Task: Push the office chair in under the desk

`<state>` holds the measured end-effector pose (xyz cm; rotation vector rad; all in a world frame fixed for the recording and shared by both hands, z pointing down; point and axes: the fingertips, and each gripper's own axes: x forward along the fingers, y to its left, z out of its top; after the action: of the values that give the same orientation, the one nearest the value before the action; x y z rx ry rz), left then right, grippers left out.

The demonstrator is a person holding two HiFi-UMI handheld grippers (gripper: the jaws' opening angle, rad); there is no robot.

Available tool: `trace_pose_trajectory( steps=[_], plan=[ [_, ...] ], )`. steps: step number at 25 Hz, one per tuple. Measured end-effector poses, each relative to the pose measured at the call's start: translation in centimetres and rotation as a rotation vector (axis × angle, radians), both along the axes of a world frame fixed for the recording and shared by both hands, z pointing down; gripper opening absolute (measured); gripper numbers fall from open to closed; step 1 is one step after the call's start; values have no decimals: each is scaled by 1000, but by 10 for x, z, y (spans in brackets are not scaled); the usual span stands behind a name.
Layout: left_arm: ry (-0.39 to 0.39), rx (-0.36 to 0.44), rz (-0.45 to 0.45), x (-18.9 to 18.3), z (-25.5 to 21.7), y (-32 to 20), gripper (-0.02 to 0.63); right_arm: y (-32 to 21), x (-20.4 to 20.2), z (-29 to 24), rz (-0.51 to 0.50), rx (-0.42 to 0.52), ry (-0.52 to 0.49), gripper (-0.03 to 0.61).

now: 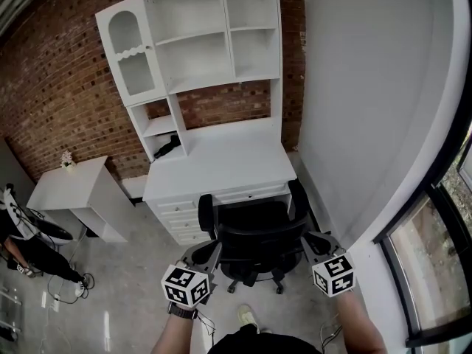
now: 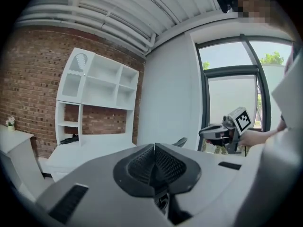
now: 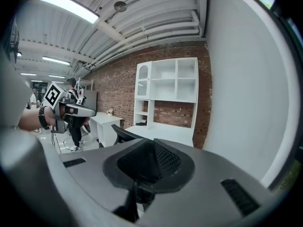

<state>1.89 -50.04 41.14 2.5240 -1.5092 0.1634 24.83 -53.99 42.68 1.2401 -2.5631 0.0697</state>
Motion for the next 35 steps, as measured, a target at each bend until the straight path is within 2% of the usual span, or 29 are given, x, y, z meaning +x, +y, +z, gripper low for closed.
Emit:
trace_pose_trajectory(
  steps=[7, 13, 22, 35],
  plan=[
    [110, 73, -86, -5, -51, 3, 6, -2, 4, -42, 46, 67, -59, 22],
    [113, 88, -141, -15, -60, 1, 6, 0, 7, -58, 59, 97, -91, 9],
    [111, 97, -175, -22, -64, 5, 6, -3, 9, -61, 49, 113, -72, 5],
    [114, 90, -179, -29, -68, 10, 6, -2, -4, -64, 23, 128, -84, 5]
  ],
)
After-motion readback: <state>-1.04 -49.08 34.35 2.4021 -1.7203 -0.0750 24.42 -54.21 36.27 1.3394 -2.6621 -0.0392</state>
